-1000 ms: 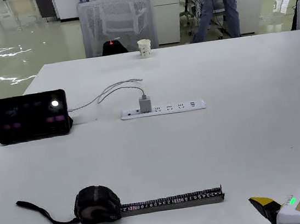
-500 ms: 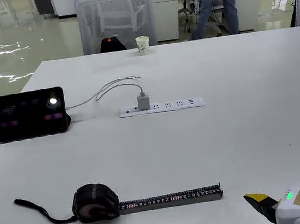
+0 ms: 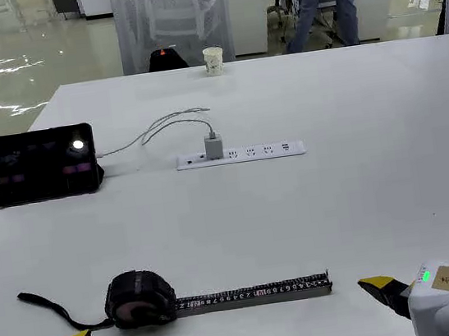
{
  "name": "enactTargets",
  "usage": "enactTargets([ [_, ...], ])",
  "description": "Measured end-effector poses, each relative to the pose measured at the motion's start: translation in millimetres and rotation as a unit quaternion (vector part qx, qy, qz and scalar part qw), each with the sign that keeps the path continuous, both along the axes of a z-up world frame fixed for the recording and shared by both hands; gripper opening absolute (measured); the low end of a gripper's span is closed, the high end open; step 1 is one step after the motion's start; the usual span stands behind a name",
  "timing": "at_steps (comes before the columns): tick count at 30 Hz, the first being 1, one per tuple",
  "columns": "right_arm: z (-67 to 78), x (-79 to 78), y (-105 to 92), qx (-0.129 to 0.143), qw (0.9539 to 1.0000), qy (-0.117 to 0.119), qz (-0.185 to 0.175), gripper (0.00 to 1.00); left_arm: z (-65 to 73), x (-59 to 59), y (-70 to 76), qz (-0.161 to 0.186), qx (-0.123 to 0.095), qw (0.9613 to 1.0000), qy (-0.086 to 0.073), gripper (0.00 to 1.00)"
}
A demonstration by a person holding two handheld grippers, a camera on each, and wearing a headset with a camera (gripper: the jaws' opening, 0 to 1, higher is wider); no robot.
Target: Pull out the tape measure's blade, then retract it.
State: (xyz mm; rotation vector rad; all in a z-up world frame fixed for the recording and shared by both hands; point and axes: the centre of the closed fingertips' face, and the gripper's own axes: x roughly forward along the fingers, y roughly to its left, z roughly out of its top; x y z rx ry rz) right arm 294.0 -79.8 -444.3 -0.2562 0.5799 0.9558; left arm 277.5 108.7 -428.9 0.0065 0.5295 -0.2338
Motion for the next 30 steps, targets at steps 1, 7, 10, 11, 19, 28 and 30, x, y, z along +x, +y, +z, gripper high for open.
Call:
enactTargets([
  [1,-0.9,1.6,-0.5,-0.001,1.0,0.0,0.003,0.88,-0.4,1.7,-0.4,0.0,-0.002,1.0,0.001,0.98],
  [7,-4.7,8.5,-2.8,-0.009,0.9998,0.0,0.019,0.84,-1.6,10.5,0.6,0.008,-0.005,1.0,-0.001,0.98],
  [10,-7.4,11.9,-4.0,-0.012,0.9995,0.002,0.028,0.82,-2.2,14.3,1.6,0.011,-0.006,0.9999,-0.002,0.98],
  [11,-8.7,13.5,-4.4,-0.013,0.9993,0.002,0.033,0.81,-2.2,15.9,2.2,0.013,-0.006,0.9999,-0.003,0.98],
  [19,-17.1,23.1,-8.2,-0.023,0.9977,0.006,0.063,0.76,-3.5,24.5,5.4,0.023,-0.009,0.9997,-0.003,0.99],
  [28,-20.6,37.7,-11.7,-0.029,0.9955,0.002,0.09,0.71,-9.1,32.3,8.1,0.029,-0.005,0.9996,0.001,0.99],
  [30,-21.6,41.3,-13.0,-0.033,0.9949,0.002,0.096,0.7,-10.3,34.4,9.0,0.03,-0.002,0.9995,0.002,0.99],
])
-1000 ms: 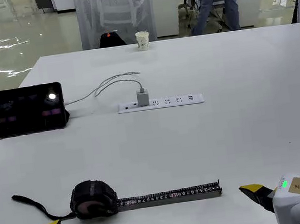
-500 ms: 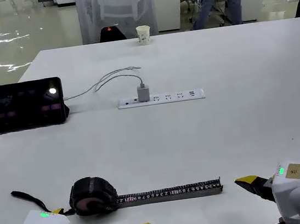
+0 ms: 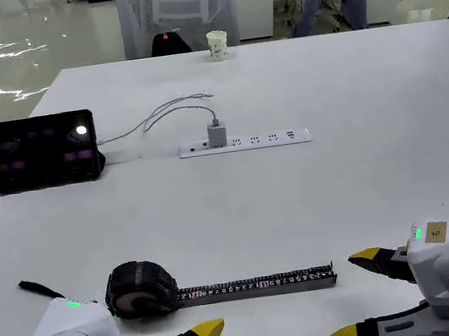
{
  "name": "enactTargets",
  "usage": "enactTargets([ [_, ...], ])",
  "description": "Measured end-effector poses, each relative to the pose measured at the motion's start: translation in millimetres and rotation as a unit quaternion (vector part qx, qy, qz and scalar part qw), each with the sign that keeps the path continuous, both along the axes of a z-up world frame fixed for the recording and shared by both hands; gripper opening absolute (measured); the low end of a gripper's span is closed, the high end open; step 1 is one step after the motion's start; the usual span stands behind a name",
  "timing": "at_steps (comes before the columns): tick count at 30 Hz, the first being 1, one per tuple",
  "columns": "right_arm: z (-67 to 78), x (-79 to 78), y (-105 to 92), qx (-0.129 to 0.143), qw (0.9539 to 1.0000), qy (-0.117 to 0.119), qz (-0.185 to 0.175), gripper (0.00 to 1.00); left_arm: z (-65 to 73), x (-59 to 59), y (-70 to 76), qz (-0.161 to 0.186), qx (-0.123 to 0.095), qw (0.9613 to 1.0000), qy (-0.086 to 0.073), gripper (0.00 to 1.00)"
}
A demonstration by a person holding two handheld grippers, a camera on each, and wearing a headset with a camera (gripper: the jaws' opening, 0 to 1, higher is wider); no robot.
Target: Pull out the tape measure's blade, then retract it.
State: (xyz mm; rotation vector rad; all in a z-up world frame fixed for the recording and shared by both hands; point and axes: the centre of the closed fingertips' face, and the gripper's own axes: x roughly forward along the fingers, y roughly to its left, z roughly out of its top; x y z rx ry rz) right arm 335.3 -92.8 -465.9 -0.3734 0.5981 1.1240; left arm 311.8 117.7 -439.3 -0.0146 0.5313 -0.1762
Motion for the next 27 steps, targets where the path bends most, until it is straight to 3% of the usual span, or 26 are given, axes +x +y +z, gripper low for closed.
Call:
enactTargets([
  [14,-9.8,14.2,-2.2,-0.024,0.9981,0.0,0.056,0.61,-9.3,15.2,10.5,0.02,0.008,0.9997,0.008,0.96],
  [27,-18.3,24.4,2.2,-0.044,0.9935,-0.002,0.105,0.55,-16.8,27.5,21.0,0.034,0.014,0.9992,0.014,0.93],
])
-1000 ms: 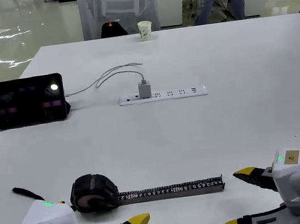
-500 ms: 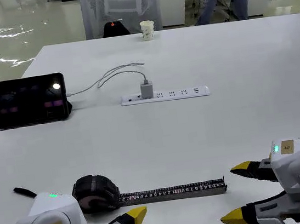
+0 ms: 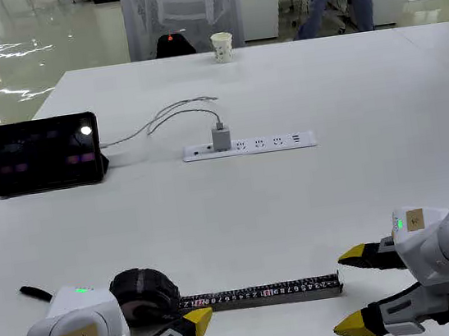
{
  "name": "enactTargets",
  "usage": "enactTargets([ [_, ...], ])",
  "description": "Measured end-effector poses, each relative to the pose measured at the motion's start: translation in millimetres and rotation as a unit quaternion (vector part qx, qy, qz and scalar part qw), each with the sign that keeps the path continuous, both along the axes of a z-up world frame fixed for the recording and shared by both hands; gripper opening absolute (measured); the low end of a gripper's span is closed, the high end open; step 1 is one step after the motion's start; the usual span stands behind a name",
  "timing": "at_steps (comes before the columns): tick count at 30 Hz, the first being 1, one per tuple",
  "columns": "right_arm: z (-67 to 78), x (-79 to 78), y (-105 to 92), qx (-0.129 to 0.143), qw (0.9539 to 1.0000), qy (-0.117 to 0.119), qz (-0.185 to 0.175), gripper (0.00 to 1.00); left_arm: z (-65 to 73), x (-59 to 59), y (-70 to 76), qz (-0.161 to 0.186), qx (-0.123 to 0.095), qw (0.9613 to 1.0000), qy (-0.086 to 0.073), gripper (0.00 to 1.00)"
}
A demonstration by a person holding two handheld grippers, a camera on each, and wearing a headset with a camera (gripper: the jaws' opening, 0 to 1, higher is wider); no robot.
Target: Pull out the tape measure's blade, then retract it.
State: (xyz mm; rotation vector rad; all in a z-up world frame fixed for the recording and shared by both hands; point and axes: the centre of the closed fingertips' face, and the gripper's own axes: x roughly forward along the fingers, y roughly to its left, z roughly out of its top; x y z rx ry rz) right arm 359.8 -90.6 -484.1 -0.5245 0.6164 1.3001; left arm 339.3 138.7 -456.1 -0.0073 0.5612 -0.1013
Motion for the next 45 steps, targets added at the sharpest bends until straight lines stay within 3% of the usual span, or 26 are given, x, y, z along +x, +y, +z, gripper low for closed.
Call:
enactTargets([
  [24,-13.4,19.0,2.2,-0.022,0.9982,-0.008,0.056,0.41,-9.3,25.1,12.2,0.029,-0.005,0.9995,0.012,0.78],
  [45,-30.3,23.5,-2.9,-0.052,0.9942,-0.007,0.094,0.21,-22.0,27.4,25.4,0.073,-0.029,0.9961,0.04,0.62],
])
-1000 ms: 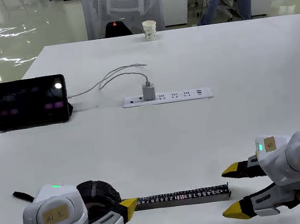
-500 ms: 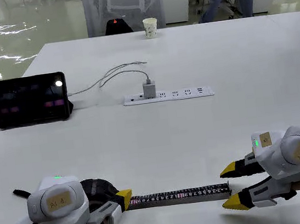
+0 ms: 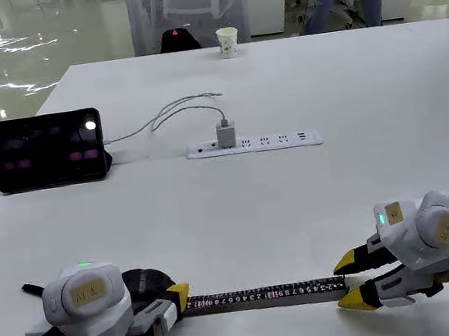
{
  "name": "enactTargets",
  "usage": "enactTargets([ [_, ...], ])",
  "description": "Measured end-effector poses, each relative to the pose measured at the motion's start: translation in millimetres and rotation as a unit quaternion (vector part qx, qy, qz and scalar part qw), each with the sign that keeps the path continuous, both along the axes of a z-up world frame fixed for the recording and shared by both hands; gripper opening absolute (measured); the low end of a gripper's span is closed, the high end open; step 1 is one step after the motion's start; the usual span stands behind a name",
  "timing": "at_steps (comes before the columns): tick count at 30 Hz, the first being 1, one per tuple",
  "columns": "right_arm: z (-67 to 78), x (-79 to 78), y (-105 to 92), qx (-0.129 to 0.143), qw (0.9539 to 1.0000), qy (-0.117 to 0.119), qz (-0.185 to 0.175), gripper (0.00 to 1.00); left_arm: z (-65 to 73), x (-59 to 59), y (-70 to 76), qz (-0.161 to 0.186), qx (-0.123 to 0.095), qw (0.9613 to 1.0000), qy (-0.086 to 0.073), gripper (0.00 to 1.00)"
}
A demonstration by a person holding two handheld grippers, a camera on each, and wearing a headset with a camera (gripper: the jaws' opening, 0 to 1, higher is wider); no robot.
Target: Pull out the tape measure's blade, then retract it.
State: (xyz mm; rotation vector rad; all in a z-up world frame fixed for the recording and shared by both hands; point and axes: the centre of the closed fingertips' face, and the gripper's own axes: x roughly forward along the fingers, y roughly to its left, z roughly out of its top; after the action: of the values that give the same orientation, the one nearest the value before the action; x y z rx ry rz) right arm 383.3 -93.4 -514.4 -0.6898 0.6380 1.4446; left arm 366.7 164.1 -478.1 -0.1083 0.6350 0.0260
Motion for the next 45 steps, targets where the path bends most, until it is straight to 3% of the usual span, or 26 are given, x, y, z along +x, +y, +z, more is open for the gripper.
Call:
enactTargets([
  [20,-2.9,2.4,-1.5,0.001,0.9996,-0.017,0.021,0.12,-9.0,1.9,2.2,0.011,0.002,0.9998,0.015,0.61],
  [45,-4.0,2.6,-2.9,-0.008,0.9998,-0.012,0.016,0.09,-11.2,1.0,2.5,0.011,0.014,0.9994,0.03,0.59],
])
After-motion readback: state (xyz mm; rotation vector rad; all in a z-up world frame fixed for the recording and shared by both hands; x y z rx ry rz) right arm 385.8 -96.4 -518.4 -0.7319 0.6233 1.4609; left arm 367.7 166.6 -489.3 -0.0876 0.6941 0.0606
